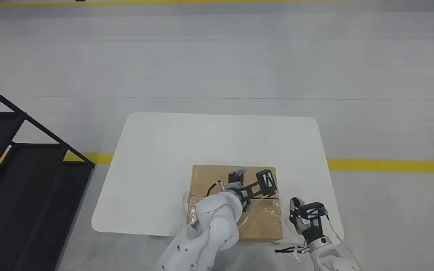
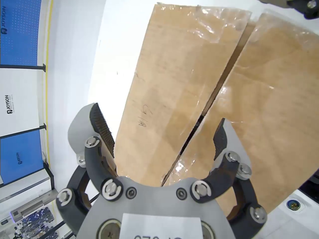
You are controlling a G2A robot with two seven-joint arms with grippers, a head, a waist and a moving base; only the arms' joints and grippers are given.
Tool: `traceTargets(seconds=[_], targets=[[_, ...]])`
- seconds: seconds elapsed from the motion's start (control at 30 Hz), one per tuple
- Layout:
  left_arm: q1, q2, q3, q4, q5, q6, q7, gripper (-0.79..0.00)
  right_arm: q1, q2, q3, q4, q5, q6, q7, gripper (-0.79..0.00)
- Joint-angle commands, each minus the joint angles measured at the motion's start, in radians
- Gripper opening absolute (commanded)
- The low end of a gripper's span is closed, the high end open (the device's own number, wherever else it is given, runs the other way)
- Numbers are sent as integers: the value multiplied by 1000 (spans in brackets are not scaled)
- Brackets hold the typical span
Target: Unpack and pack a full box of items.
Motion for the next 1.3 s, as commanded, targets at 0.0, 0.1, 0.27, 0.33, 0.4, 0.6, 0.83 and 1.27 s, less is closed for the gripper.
traceTargets(seconds=[0.0,0.1,0.27,0.33,0.4,0.6,0.83,1.27], targets=[[-14,-2,3,26,13,11,0,0,0,0,0,1,-1,0,0,-785],[-31,-5,14,53,41,28,2,0,-1,0,2,1,-2,0,0,-785],[-45,-8,21,81,47,19,-11,0,-1,1,6,3,2,-1,0,-785],[-47,-10,24,88,35,1,-24,0,0,1,7,4,2,-1,1,-785],[-48,-11,23,87,27,0,-30,0,2,1,8,5,3,-1,1,-785],[-55,-14,33,102,52,17,-24,0,9,0,5,13,7,-3,1,-785],[-60,-12,37,116,132,59,19,0,14,-1,2,20,8,-3,1,-785],[-19,-4,32,94,194,72,122,-785,30,-2,-10,32,5,-13,5,-785]])
